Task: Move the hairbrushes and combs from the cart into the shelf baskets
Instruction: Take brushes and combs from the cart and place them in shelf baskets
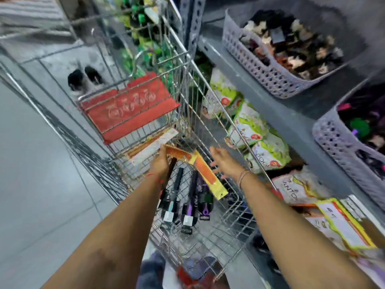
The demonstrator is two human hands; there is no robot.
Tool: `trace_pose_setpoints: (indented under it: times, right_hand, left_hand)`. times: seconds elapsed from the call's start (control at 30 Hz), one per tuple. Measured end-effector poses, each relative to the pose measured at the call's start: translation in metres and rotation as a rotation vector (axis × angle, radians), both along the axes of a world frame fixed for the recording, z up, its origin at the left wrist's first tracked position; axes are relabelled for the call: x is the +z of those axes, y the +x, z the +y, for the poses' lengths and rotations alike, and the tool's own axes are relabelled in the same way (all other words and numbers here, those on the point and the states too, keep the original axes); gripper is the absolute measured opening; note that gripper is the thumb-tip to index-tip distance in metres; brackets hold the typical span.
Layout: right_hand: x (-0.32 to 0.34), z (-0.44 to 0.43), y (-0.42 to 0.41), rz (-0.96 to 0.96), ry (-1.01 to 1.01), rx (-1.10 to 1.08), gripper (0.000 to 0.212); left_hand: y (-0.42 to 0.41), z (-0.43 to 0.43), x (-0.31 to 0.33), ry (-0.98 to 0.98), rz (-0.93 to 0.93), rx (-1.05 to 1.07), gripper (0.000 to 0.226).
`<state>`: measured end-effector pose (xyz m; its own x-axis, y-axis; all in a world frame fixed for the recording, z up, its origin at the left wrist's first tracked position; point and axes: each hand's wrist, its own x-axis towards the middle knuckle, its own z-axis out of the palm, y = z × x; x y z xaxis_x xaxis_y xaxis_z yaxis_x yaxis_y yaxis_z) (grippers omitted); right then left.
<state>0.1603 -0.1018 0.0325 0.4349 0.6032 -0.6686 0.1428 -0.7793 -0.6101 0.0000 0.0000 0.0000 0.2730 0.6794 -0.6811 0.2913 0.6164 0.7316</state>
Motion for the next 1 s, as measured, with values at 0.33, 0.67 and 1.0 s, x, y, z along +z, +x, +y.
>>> trace_pose_setpoints:
  times: [0.33, 0.67, 1.0]
  right_hand:
    - [-0.084, 0.012, 0.027, -0.246, -0.276, 0.411, 0.046]
    - [-0.147, 0.004, -0.009, -0.132, -0.335, 0.486, 0.04]
    - [-0.178, 0.005, -0.055, -0.373, -0.329, 0.18, 0.052]
  left_hand:
    - [0.016, -0.014, -0.061, -0.072, 0.225, 0.083, 0.055]
    - [-0.004, -0.064, -0.125, -0.067, 0.757, -0.304, 0.044]
    - [-0.003, -0.071, -0.154, 0.034, 0.75, -0.199, 0.045]
